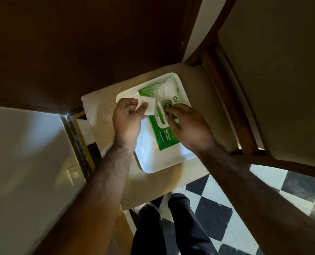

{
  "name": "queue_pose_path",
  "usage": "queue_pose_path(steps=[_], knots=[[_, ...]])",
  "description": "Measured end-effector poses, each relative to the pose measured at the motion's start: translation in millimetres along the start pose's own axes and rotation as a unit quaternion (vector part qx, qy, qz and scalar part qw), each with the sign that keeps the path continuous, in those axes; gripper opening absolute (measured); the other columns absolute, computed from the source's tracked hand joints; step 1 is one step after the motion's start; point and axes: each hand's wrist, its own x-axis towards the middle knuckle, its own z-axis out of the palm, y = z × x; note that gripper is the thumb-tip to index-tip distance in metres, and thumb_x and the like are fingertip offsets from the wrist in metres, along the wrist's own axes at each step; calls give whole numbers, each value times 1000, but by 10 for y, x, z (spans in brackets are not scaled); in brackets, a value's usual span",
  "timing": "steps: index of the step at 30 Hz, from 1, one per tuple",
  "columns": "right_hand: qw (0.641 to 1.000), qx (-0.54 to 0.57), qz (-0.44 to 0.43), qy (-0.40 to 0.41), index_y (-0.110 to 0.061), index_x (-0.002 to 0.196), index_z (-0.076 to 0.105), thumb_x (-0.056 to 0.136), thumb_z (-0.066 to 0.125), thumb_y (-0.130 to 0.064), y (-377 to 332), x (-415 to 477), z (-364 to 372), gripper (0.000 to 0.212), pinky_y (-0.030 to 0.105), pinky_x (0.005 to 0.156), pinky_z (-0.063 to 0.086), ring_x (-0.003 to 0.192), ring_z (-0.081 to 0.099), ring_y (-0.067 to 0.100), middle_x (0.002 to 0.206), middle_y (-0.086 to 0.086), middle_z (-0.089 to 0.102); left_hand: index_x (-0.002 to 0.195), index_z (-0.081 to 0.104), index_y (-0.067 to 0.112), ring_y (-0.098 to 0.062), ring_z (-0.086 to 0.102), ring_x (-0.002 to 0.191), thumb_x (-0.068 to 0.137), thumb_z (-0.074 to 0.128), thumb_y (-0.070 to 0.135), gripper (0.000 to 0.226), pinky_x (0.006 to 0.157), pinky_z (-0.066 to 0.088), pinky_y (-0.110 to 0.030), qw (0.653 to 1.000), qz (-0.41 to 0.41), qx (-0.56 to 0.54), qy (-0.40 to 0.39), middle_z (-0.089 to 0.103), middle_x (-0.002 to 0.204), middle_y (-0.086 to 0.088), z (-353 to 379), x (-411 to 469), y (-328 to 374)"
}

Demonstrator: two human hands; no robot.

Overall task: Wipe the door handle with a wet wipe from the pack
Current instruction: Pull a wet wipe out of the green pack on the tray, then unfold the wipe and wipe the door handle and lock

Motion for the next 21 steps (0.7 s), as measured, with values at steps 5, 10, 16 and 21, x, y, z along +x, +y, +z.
queue_pose_path(steps=[5,10,16,21], knots=[[968,-229,-39,-96,0,129,71,93,70,-17,-127,-76,166,40,45,85,63,120,65,38,137,19,66,88,49,20,-10,70,77,89,77,-3,36,67,62,-23,1000,24,-17,-8,68,85,0,-164,-24,-40],[968,-221,17,-116,-4,125,72,99,60,-24,-273,55,160,35,42,100,55,121,62,33,135,15,63,78,57,18,-12,70,79,88,77,-3,30,68,61,-26,998,36,-44,-34,68,85,-1,-279,-54,66],[823,498,261,-83,2,118,78,104,68,-18,-1024,193,-347,26,36,95,64,98,79,29,112,24,80,92,72,7,-15,74,86,88,76,-4,12,73,61,-25,979,9,-188,-81,76,94,-6,-611,-415,630],[791,564,214,-103,2,121,77,100,73,-16,-1822,147,-771,27,35,100,62,114,75,38,118,25,78,105,80,9,-19,77,98,92,75,9,14,83,60,-28,986,53,-139,-82,81,105,-7,-1077,-828,1264]])
